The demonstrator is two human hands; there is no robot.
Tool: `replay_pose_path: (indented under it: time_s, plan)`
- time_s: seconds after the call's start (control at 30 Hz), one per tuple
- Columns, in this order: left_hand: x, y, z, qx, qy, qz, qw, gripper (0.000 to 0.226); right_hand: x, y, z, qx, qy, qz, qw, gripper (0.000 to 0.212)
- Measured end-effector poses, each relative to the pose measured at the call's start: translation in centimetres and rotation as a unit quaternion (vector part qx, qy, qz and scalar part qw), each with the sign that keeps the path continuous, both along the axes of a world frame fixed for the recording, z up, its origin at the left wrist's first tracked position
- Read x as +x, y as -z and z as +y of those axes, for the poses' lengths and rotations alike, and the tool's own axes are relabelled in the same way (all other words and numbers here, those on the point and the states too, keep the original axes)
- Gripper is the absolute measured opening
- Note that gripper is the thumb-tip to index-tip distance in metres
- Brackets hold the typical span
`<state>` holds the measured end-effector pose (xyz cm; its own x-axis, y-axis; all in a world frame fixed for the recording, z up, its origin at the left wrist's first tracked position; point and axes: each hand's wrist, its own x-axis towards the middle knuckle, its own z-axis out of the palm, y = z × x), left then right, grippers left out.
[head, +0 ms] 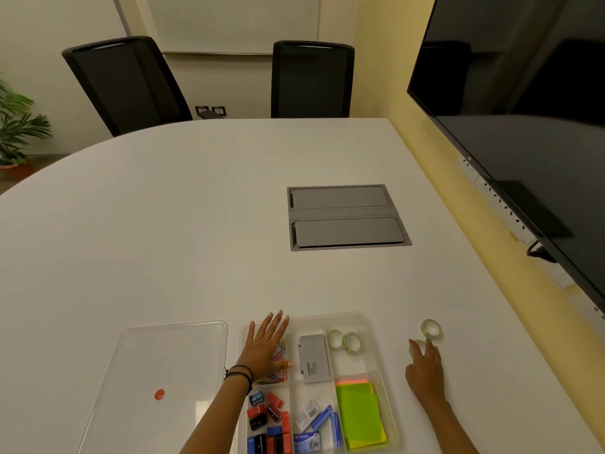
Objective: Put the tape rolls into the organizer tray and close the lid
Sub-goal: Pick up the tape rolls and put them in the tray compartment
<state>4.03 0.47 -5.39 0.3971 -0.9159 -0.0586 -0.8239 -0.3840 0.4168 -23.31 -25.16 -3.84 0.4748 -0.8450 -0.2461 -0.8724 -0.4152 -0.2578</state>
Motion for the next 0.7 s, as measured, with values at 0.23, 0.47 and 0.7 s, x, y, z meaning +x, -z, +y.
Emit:
replay_pose_path:
  time_s: [0.23,0.47,0.7]
  plan:
    - [0.0,0.2,0.0,-0.004,-0.007,-0.012,1.0,0.094,-0.7,1.2,-0.2,0.008,0.009,-0.035,0.999,0.047]
    - [-0.1,0.1,0.0,-0.011,-0.01,-0.033,0.999,0.092,-0.5,-0.2,0.1,0.008,0.015,-0.018,1.0,0.035]
    - [-0.3,-0.1,0.1,0.006,0.0,-0.017,1.0,0.093,3.1,-4.8,0.5,0.18,0.105,-0.232,0.95,0.027]
